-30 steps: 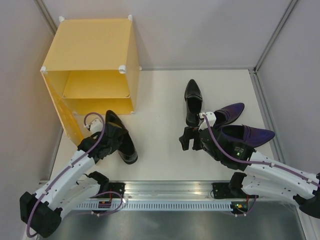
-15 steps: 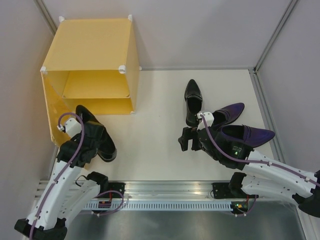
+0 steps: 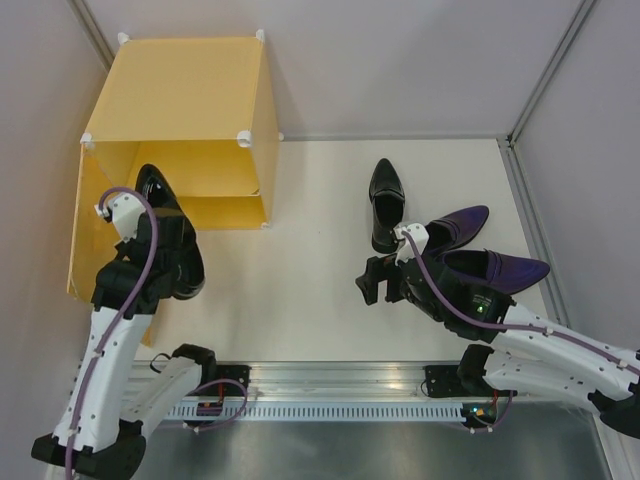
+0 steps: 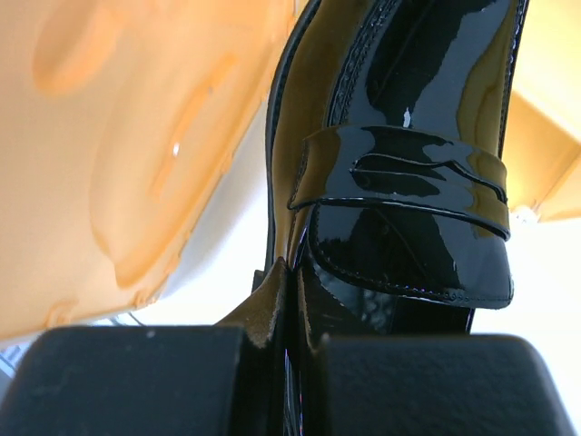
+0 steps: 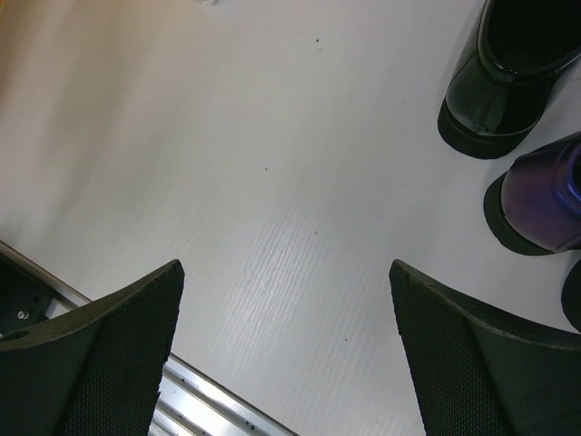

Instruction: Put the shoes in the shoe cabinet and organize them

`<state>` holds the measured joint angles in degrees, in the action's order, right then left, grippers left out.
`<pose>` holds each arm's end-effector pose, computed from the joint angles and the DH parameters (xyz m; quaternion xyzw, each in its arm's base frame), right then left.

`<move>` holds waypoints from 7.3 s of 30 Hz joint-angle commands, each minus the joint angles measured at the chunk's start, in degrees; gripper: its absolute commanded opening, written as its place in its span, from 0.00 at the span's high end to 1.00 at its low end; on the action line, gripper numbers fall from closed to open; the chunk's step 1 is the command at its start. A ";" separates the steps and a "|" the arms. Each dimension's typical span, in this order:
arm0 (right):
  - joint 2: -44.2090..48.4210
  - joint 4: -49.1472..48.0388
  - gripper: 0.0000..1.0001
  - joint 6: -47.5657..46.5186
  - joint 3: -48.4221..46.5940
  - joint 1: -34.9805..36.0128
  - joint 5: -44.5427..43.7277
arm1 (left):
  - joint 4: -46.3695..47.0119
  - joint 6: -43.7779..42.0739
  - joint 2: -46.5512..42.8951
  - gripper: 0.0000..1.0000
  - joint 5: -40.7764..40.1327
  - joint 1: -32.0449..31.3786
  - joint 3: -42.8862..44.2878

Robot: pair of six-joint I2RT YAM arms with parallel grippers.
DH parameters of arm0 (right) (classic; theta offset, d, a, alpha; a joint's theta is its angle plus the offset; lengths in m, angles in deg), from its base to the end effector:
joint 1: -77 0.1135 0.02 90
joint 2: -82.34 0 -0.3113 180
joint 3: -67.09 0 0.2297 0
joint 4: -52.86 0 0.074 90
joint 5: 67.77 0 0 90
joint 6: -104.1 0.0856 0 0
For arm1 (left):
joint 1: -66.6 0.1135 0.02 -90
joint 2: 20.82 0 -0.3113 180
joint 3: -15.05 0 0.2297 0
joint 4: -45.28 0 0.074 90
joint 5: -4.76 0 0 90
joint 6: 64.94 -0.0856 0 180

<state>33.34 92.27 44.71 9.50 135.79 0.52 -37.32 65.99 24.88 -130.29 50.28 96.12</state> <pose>0.1176 0.1330 0.3041 -0.1177 0.8510 0.2247 0.4599 0.0950 0.0353 0.3705 -0.3198 0.8106 0.1518 0.4665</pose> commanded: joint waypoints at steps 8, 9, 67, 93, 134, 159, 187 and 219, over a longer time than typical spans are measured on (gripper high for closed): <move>3.73 -2.21 0.03 -4.15 -0.17 0.37 1.67 | 24.03 -23.24 9.67 0.98 22.81 19.81 7.36; 3.99 -2.82 0.03 -4.50 0.09 0.37 2.72 | 26.22 -23.96 11.59 0.98 26.22 20.79 7.72; 4.96 -0.37 0.02 -8.64 -3.68 0.45 4.93 | 46.55 -28.54 27.18 0.29 37.32 29.32 12.82; 4.70 0.95 0.02 -9.69 -5.36 0.37 4.75 | 34.42 -24.58 11.44 0.14 27.75 29.41 1.39; 8.39 -12.32 0.02 -13.65 5.19 0.37 20.13 | 64.64 -34.07 16.53 0.00 40.84 29.94 -19.87; 8.83 -12.06 0.02 -13.65 5.37 0.45 20.22 | 71.23 -34.42 20.67 0.55 41.80 29.94 -18.03; 6.63 -11.18 0.02 -13.82 5.02 0.37 18.55 | 78.79 -34.78 28.84 0.96 41.28 29.94 -8.10; 5.57 -12.14 0.02 -14.35 5.54 0.37 18.38 | 88.56 -35.66 32.98 0.14 41.72 29.94 -13.37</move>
<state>38.35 82.11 31.21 15.11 135.79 19.38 47.00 30.12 61.31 -88.11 80.01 83.14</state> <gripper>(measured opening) 0.978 0.843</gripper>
